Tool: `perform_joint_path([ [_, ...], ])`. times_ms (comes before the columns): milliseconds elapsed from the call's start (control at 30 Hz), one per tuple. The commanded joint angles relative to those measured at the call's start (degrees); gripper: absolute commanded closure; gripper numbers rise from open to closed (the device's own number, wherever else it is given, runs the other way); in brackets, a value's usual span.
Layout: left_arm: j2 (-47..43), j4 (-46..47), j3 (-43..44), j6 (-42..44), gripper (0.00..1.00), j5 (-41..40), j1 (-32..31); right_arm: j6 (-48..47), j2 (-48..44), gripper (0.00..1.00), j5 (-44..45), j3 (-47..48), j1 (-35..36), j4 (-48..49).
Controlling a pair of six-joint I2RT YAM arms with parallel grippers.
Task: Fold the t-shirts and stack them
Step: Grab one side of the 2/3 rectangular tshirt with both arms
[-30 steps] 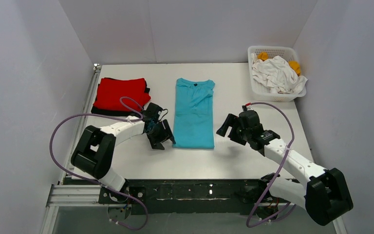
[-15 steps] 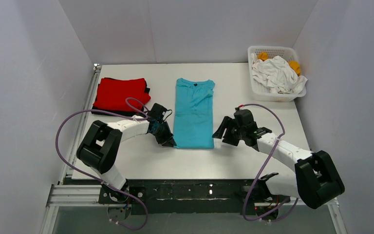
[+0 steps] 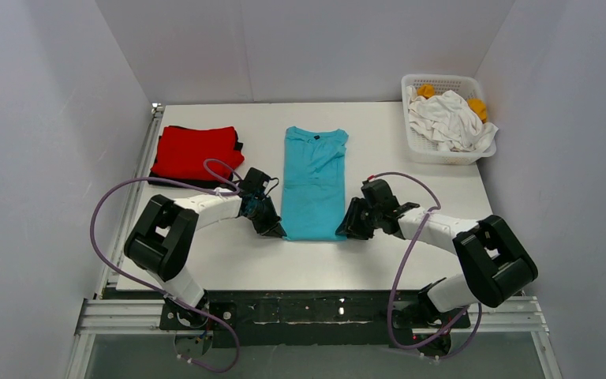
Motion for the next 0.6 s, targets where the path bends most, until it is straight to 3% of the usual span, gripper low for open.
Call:
perform_joint_path([
  [0,2.7,-7.7,-3.8,1.5,1.0,-6.2,-0.7,0.9,1.7,0.63,1.0,0.8,1.4,-0.2],
  [333,1.3,-9.1,-5.2,1.1,1.0,-7.3,-0.7,0.4,0.1,0.63,6.0,0.3,4.5,-8.6],
  [567,0.0,-9.4,-6.3,1.2,1.0,-7.9,-0.7,1.0,-0.6,0.64,6.7,-1.1,6.1,-9.2],
])
